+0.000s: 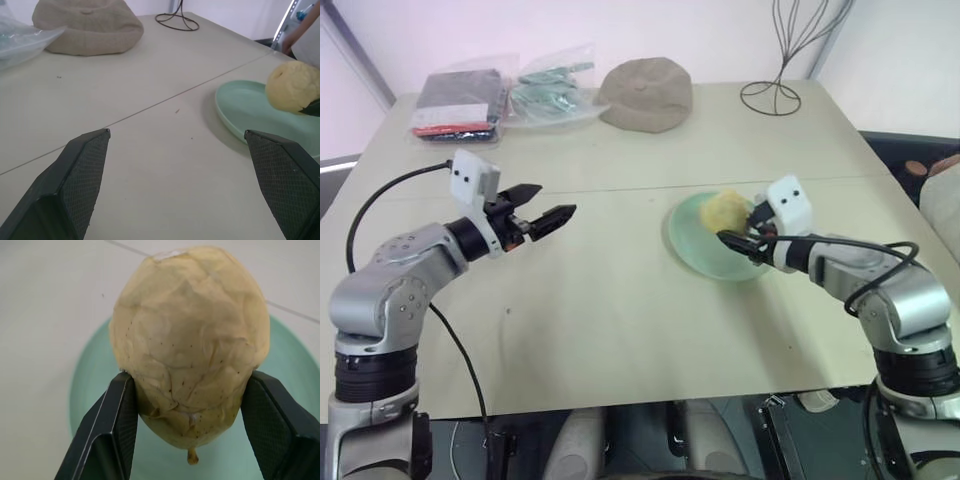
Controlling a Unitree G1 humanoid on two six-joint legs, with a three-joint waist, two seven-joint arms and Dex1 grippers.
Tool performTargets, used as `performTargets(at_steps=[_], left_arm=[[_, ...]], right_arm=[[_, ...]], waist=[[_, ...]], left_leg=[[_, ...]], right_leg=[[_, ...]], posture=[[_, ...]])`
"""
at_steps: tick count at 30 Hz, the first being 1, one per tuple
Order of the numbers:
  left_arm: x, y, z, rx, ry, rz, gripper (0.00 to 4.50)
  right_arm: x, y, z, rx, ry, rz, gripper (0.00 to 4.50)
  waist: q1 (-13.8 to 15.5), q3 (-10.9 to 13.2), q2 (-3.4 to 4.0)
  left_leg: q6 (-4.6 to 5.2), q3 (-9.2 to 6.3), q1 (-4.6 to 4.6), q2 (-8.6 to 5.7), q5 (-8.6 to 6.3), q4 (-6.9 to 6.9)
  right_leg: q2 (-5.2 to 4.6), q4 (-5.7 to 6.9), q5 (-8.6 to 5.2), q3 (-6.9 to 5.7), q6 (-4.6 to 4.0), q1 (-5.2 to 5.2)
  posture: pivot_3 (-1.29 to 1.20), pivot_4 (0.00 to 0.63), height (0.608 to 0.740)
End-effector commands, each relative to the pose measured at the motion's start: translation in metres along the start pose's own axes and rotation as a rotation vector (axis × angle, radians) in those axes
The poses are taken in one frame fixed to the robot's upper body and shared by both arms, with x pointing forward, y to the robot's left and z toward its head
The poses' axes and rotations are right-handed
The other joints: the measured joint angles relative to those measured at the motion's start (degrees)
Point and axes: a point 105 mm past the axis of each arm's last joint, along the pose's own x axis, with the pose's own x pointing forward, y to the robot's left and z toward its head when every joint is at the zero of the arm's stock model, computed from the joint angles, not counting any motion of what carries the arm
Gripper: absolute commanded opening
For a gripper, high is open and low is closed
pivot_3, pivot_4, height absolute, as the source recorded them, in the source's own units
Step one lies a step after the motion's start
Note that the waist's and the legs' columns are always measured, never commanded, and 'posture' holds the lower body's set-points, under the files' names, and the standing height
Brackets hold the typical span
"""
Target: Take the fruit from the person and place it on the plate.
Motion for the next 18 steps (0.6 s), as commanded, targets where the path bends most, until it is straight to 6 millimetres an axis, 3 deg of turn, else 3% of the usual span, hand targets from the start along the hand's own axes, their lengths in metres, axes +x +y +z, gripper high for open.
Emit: performTargets(at_steps=[1, 4, 8, 12, 18], left_arm=[[0.002, -0.003, 0.012, 0.043, -0.03, -0.014, 4.5], [0.002, -0.003, 0.012, 0.047, -0.027, -0.016, 4.5], [0.001, -0.003, 0.011, 0.053, -0.019, -0.022, 4.5], [0.001, -0.003, 0.011, 0.055, -0.017, -0.025, 4.5], [-0.003, -0.004, 0.011, 0.071, -0.003, -0.055, 4.5]], right_arm=[[-0.005, -0.004, 0.005, -0.06, -0.027, -0.028, 2.35], [-0.003, -0.007, -0.003, -0.064, -0.01, -0.039, 2.35], [-0.001, -0.01, -0.008, -0.071, 0.009, -0.047, 4.34], [0.0, -0.011, -0.01, -0.084, 0.013, -0.048, 4.43], [-0.032, -0.02, 0.024, -0.162, -0.064, 0.033, 4.43]], waist=[[0.0, 0.0, 0.0], [0.01, 0.0, 0.0], [-0.04, 0.0, 0.0], [-0.03, 0.0, 0.0], [0.15, 0.01, 0.01]], left_leg=[[0.0, 0.0, 0.0, 0.0, 0.0, 0.0], [0.0, 0.0, 0.0, 0.0, 0.0, 0.0], [0.0, 0.0, 0.01, -0.01, 0.0, 0.01], [0.0, 0.0, 0.01, 0.0, 0.0, 0.0], [0.0, -0.01, 0.0, -0.01, 0.0, 0.01]], right_leg=[[0.01, 0.0, 0.0, 0.0, 0.0, 0.0], [0.02, 0.0, 0.0, 0.0, 0.0, 0.01], [0.04, 0.0, 0.0, 0.0, 0.0, 0.01], [0.1, 0.0, 0.0, 0.0, 0.0, 0.01], [0.08, -0.01, 0.0, -0.01, 0.0, 0.02]], posture=[[0.0, 0.15, 0.74], [0.0, 0.15, 0.74], [0.0, 0.15, 0.74], [0.0, 0.15, 0.74], [0.0, 0.15, 0.74]])
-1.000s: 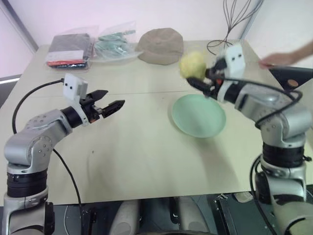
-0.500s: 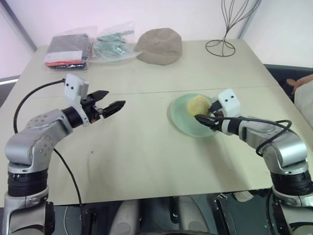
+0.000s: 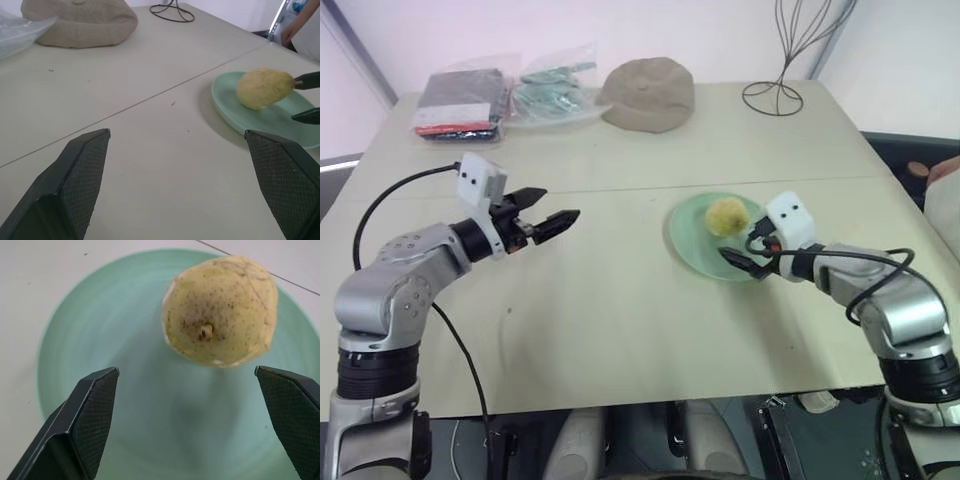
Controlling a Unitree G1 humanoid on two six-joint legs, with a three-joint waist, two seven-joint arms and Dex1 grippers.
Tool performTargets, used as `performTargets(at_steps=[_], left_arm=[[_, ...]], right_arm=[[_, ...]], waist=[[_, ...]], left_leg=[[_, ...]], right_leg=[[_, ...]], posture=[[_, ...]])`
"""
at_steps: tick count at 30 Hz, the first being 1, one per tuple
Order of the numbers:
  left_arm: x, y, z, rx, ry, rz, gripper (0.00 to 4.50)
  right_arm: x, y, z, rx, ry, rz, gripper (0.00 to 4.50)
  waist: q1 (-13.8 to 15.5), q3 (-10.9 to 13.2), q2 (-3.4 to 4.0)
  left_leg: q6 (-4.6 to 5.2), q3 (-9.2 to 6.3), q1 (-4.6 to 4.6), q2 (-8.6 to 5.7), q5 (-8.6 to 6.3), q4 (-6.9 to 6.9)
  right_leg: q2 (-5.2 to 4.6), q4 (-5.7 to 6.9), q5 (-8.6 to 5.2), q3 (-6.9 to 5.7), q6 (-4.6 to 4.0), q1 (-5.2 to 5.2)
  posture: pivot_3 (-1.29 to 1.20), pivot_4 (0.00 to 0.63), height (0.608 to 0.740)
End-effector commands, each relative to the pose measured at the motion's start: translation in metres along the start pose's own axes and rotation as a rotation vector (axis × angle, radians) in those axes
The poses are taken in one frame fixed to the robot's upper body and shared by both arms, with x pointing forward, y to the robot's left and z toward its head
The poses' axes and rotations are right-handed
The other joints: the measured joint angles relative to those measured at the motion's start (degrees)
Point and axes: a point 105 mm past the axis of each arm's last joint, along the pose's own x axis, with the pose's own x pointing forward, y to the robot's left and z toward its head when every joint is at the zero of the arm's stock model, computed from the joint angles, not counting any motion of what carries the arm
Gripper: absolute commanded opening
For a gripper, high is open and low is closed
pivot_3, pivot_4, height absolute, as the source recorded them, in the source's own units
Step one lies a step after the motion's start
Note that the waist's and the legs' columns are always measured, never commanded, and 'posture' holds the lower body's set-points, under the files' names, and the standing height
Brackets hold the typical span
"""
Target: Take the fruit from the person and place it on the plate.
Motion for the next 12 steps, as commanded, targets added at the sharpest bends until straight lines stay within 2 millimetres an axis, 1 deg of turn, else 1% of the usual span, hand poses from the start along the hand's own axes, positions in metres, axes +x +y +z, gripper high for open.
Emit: performTargets(at_steps=[1, 6, 9, 12], left_arm=[[-0.007, -0.003, 0.014, 0.063, -0.023, -0.032, 4.5], [-0.014, -0.008, 0.011, 0.076, 0.017, -0.103, 4.5], [-0.016, -0.011, 0.008, 0.084, 0.042, -0.14, 4.5], [-0.015, -0.014, 0.007, 0.082, 0.049, -0.174, 4.5]], right_arm=[[-0.037, -0.011, 0.045, -0.093, -0.154, 0.037, 4.43], [-0.079, -0.002, 0.076, -0.185, -0.228, 0.154, 4.43], [-0.092, 0.004, 0.083, -0.204, -0.234, 0.192, 4.43], [-0.097, 0.004, 0.085, -0.212, -0.24, 0.192, 4.43]], waist=[[0.01, 0.01, 0.01], [-0.09, 0.01, 0.02], [-0.12, 0.01, 0.01], [-0.04, 0.01, 0.0]], left_leg=[[0.0, 0.0, -0.01, -0.01, 0.0, 0.01], [0.0, -0.01, 0.01, 0.02, 0.0, 0.01], [0.01, -0.01, 0.03, 0.07, 0.0, 0.01], [0.0, 0.0, 0.02, 0.07, 0.0, 0.02]], right_leg=[[-0.01, 0.0, 0.0, -0.01, 0.0, 0.0], [0.03, -0.02, -0.01, -0.03, 0.01, 0.02], [-0.01, -0.03, -0.05, -0.02, -0.06, 0.05], [-0.05, -0.04, -0.11, -0.02, -0.17, 0.06]], posture=[[0.0, 0.15, 0.74], [0.0, 0.15, 0.74], [0.0, 0.15, 0.74], [0.0, 0.15, 0.74]])
